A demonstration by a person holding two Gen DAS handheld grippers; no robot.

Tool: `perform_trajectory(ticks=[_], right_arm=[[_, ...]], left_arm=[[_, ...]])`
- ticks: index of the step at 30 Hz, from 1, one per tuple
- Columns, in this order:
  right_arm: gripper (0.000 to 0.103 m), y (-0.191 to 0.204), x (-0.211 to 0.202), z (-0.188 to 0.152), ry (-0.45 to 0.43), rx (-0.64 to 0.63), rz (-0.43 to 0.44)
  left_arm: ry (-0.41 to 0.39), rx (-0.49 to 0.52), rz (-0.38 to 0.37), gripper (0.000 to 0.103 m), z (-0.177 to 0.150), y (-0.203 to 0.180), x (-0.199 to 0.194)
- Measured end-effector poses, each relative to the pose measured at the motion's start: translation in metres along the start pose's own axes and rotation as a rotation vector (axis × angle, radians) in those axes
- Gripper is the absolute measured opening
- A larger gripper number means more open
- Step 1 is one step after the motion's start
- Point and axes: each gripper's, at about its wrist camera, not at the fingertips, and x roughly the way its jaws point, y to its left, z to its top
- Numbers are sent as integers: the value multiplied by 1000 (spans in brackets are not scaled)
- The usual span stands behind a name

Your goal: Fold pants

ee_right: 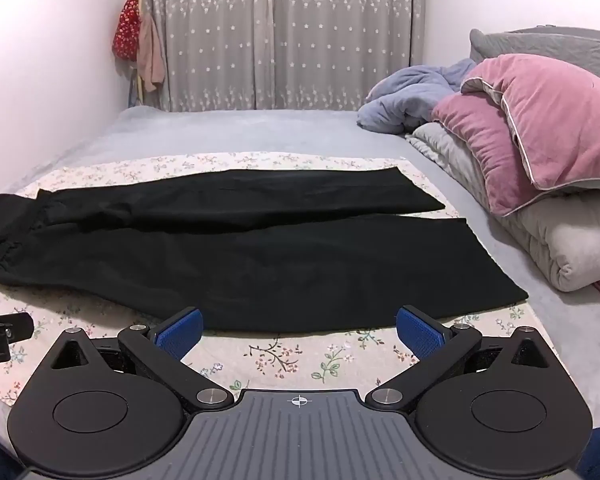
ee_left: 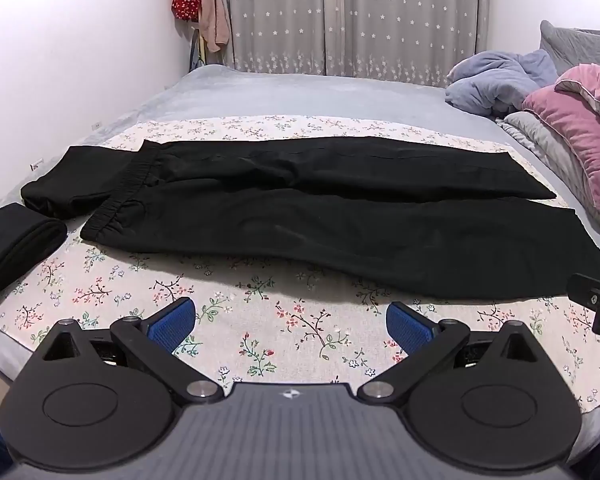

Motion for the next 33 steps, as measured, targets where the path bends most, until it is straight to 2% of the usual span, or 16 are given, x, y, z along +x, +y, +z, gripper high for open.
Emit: perform_trajectory(ticks=[8, 29, 33], right_arm=[[103, 0, -1, 0, 3, 3, 1], [103, 5, 2, -3, 17, -15, -16], [103, 6, 1, -3, 12, -17, -28]], left_arm=[[22, -3, 0, 103, -3, -3, 2], [6, 4, -2, 103, -3, 0, 4], [26, 4, -9, 103, -4, -1, 6]])
